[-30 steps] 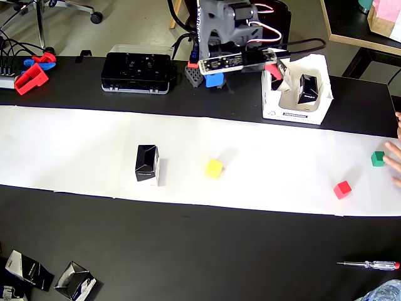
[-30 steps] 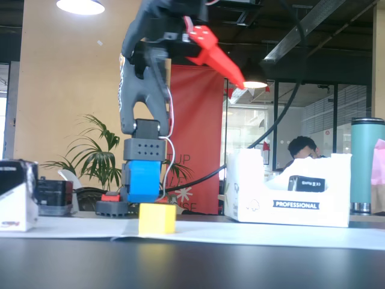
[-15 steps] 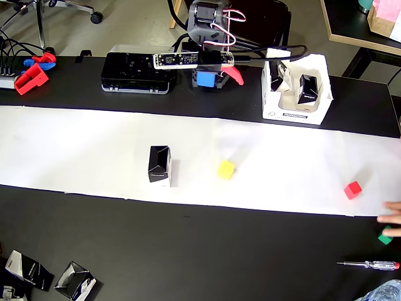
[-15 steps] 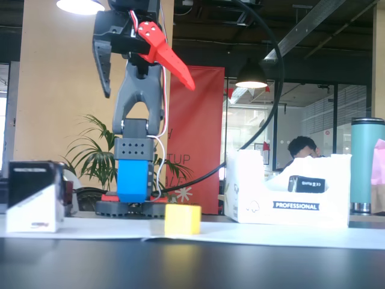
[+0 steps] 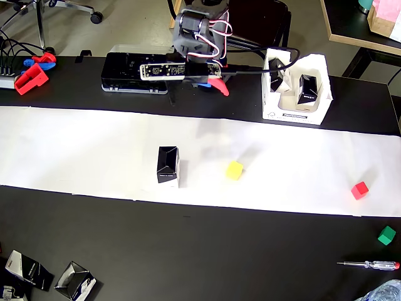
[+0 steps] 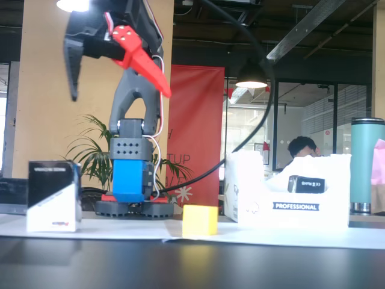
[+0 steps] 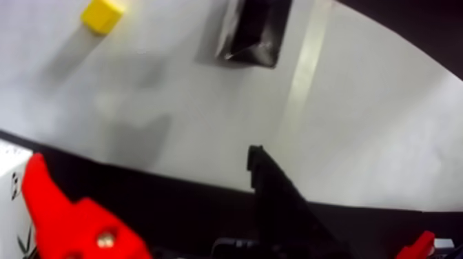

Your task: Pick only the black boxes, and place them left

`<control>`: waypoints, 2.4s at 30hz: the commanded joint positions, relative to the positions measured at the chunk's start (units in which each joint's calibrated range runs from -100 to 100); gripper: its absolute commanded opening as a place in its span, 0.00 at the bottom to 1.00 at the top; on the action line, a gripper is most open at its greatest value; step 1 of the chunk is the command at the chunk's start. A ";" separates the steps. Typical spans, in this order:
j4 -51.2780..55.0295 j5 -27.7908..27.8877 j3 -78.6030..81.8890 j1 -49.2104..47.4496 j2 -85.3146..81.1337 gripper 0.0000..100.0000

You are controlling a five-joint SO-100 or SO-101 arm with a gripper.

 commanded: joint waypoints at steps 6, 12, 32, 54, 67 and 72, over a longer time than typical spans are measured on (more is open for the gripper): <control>-14.75 -0.18 -1.73 3.09 8.48 0.56; -22.38 -2.66 -1.73 2.75 13.54 0.56; -35.49 -12.50 -8.65 -7.21 31.24 0.56; -29.69 -12.55 -7.50 -15.44 31.95 0.06; -9.18 -21.82 -6.96 -28.69 10.14 0.06; -6.32 -27.08 -6.88 -37.62 3.11 0.06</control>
